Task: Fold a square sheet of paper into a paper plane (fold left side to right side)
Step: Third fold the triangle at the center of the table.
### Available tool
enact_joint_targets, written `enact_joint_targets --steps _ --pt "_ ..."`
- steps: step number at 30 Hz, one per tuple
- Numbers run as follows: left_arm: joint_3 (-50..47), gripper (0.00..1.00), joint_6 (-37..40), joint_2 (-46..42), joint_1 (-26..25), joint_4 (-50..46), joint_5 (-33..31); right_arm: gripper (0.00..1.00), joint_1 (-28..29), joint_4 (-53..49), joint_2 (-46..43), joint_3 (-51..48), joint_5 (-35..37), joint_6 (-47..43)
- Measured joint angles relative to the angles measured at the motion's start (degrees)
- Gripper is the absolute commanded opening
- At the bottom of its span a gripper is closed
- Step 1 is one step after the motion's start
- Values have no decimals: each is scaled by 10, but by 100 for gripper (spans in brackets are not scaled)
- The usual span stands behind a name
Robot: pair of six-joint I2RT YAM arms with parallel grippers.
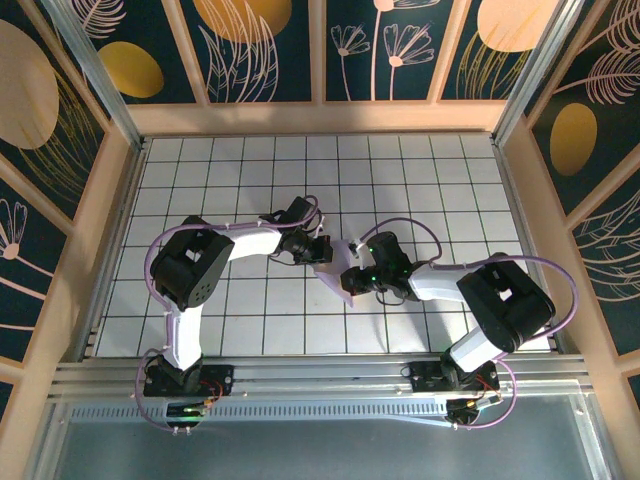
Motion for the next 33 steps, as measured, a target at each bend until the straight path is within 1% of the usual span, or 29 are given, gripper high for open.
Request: enact_joint_targets --steps 33 --pt "1 2 0 0 -2 -3 -2 0 -9 -13 0 7 15 -13"
